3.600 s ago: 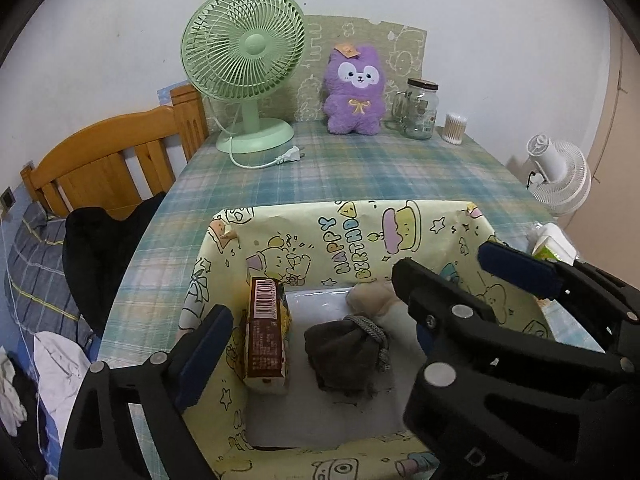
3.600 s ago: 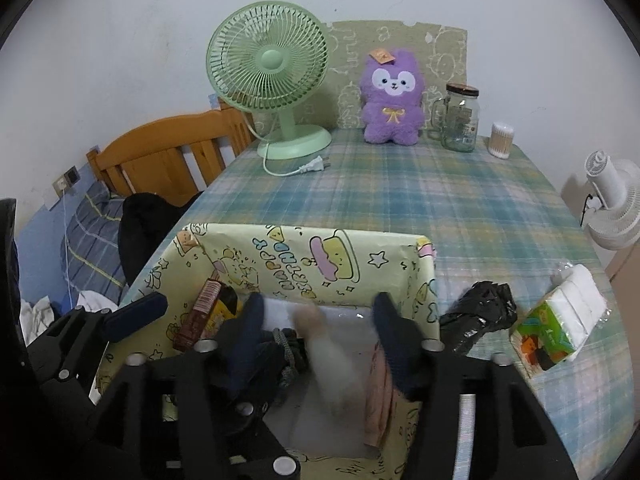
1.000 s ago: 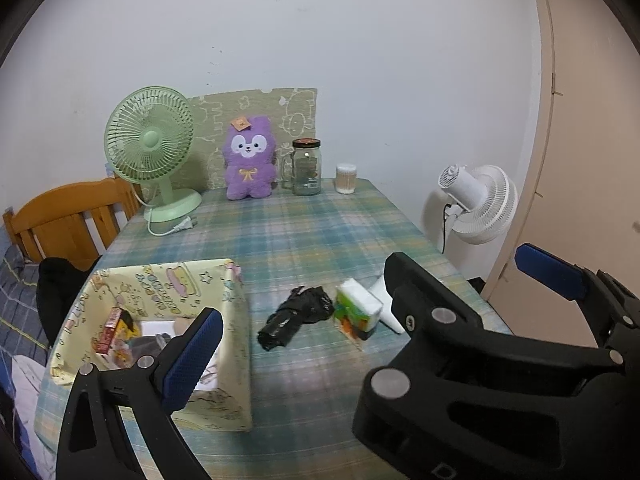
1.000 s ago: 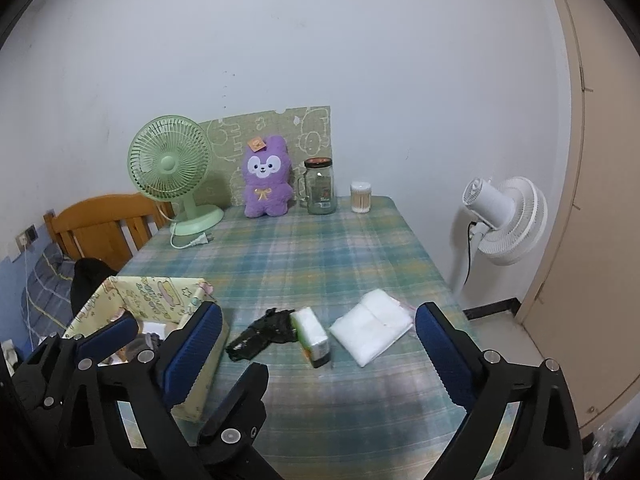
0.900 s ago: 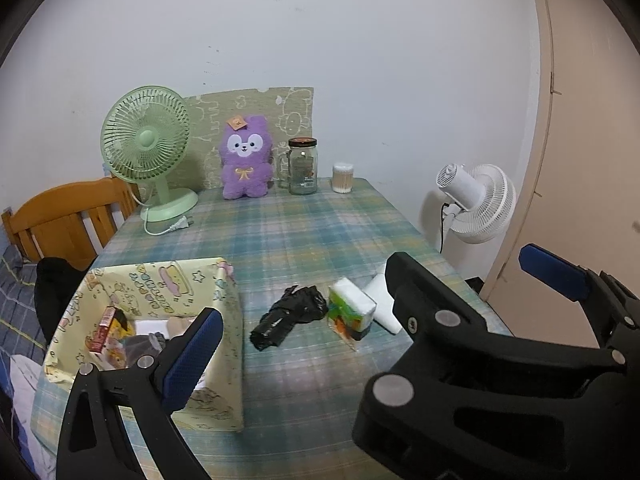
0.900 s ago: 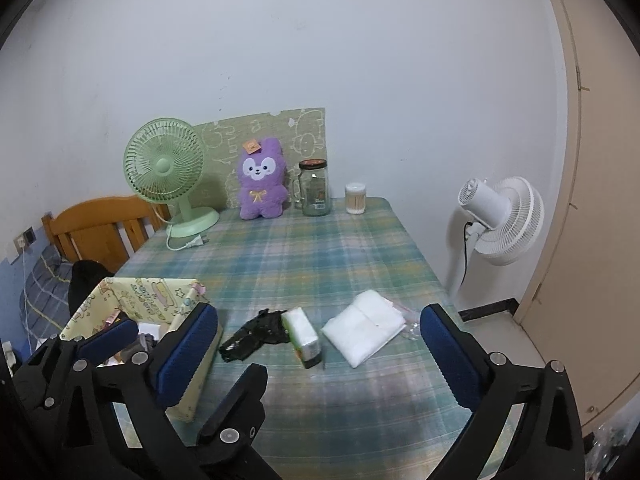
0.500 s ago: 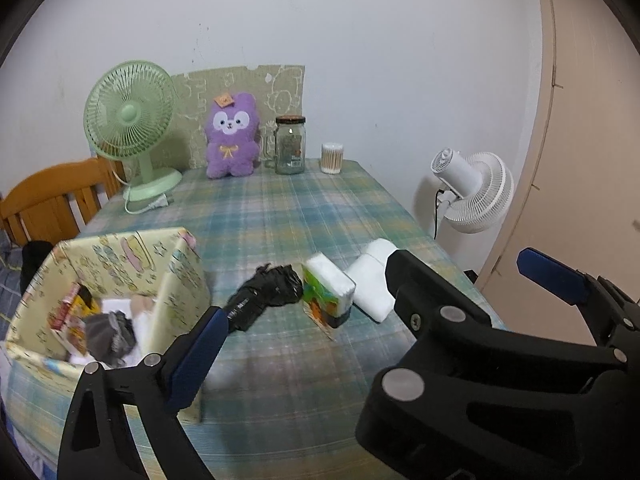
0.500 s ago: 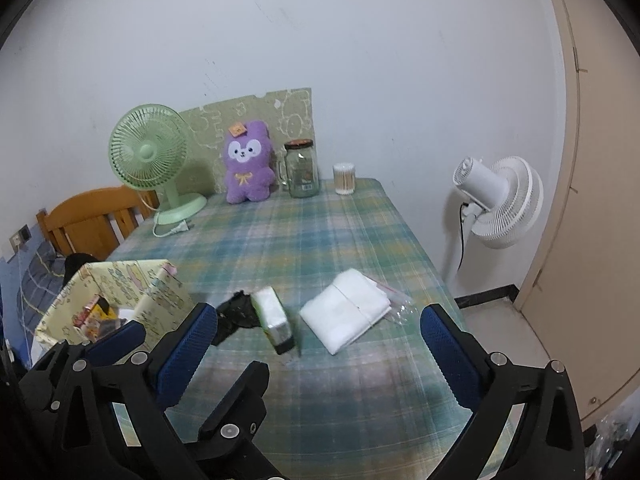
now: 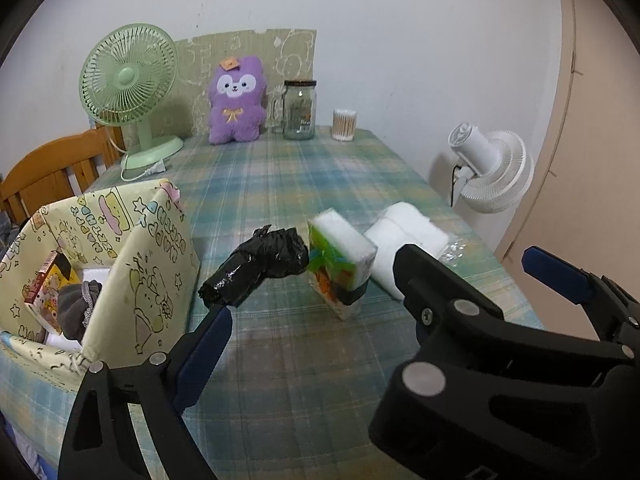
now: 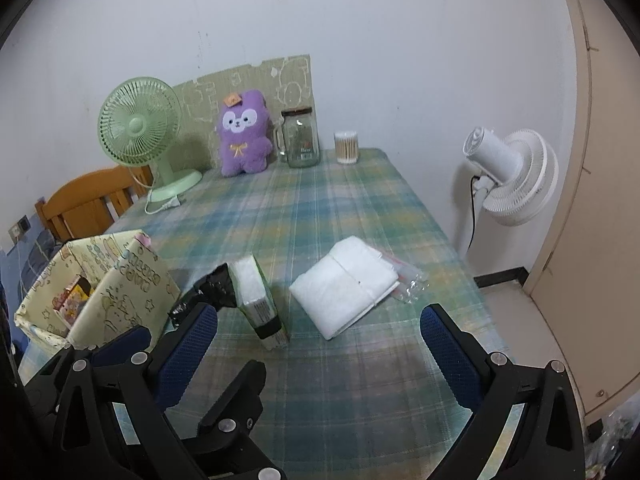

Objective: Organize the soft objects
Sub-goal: 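Grasp the green tissue packet with the left gripper while the right grasps the white cloth bundle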

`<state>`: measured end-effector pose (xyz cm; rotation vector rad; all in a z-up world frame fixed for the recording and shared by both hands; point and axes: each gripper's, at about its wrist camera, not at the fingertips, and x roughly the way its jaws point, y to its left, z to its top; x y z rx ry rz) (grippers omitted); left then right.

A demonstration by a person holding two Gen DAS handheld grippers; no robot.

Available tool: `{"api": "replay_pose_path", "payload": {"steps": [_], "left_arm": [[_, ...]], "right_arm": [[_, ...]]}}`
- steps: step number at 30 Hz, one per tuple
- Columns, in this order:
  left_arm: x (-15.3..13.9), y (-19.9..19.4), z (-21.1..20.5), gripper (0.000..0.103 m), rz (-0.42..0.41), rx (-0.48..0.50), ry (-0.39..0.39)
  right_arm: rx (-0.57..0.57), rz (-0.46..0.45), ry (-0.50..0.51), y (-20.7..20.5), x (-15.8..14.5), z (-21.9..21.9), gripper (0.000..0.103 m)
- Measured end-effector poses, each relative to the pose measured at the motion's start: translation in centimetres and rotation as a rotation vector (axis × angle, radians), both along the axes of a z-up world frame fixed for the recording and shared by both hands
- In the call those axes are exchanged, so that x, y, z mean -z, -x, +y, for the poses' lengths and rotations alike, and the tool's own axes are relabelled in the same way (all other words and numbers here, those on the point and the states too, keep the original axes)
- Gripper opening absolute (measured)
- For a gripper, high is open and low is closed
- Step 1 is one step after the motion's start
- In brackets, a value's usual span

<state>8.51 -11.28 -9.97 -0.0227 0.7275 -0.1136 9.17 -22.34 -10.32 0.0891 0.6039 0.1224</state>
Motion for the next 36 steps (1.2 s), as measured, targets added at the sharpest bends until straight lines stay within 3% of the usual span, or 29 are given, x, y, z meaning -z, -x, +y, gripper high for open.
{"api": "replay_pose_path", "payload": {"steps": [15,30,36], "left_arm": [[1.2,-3.3,-1.9,0.093,0.024,0.023,0.025],[2.3,-6.3,-3.5,0.077,0.025,0.006,-0.011],[3.1,-7.7,-3.2,0.068,0.071,-0.004,-0.009]], "right_arm": [[0.058,0.033,-0.021,-2.7,1.4,-2.3,0.103],[0.091,0.058,-0.051,-5.7,2.6,-3.9,0.103],[0.088,0.074,-0.059,-6.8,3.3,-4.0,0.103]]}}
